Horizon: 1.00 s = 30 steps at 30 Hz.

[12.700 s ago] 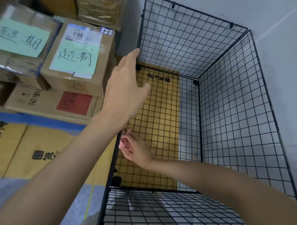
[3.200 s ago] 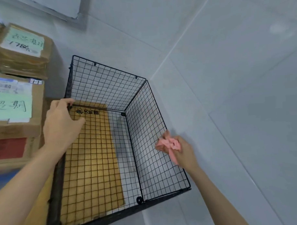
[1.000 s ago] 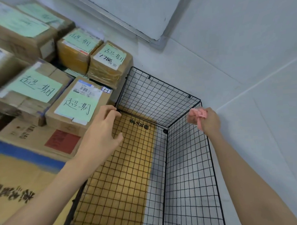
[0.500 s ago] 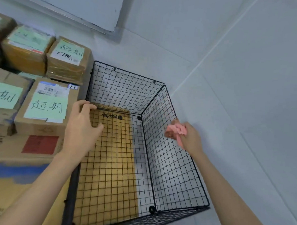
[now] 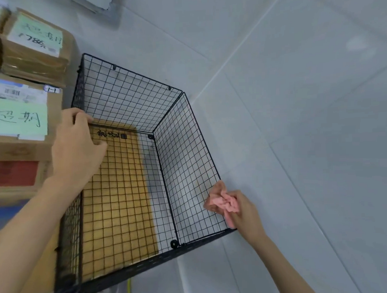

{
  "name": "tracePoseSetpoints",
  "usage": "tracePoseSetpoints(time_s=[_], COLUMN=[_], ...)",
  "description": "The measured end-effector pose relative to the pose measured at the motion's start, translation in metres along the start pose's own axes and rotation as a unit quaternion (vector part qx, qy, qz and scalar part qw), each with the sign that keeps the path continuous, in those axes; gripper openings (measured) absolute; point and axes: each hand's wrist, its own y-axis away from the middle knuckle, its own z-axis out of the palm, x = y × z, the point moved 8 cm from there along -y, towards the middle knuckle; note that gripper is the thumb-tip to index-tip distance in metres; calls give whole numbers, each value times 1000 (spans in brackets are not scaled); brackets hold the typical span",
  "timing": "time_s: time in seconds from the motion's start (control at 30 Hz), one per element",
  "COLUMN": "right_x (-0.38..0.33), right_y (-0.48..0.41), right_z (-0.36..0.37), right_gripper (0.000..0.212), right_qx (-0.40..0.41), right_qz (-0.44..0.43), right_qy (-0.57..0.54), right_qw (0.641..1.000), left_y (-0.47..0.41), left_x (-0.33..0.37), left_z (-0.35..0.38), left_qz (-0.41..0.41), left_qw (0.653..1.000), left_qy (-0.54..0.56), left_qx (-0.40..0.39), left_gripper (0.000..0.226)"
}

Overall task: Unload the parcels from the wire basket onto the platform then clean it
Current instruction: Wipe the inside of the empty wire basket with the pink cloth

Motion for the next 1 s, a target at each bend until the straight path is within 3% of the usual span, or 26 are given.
tracePoseSetpoints(time_s=[0.13,0.23,0.33,0.4,0.47,0.53,0.6,0.7,0.8,0.9,1.0], right_x=[-2,-22,-47,-63,-71,-60,-41,-40,-62,-97,-120], right_y=[4,0,0,-2,-5,-8,-3,-6,-40,-107,-163], right_z=[2,5,11,21,36,64,85,91,89,84,72], right_gripper=[36,41,51,37,33,43,33,30,27,28,35], right_qx=[-16,19,68,62,-6,-159,-299,-377,-365,-263,-172], right_qz=[-45,-94,-219,-318,-384,-391,-369,-376,-419,-430,-387], right_qy=[89,191,317,372,399,461,513,533,516,540,575], right_qw=[995,977,920,870,832,781,715,657,652,674,700], left_y=[-1,5,19,22,22,21,21,21,21,22,21], left_x=[7,11,11,10,11,12,12,10,10,9,9], left_z=[0,1,5,5,4,4,5,4,3,2,1], left_qz=[27,33,36,41,42,43,44,31,19,14,5], left_qw=[998,996,994,993,993,992,991,992,994,994,995], left_qy=[-55,-65,-67,-70,-64,-60,-67,-62,-45,-35,-28], left_qx=[-10,-42,-77,-84,-92,-98,-105,-101,-100,-100,-100], left_gripper=[51,56,63,63,63,64,64,63,62,61,60])
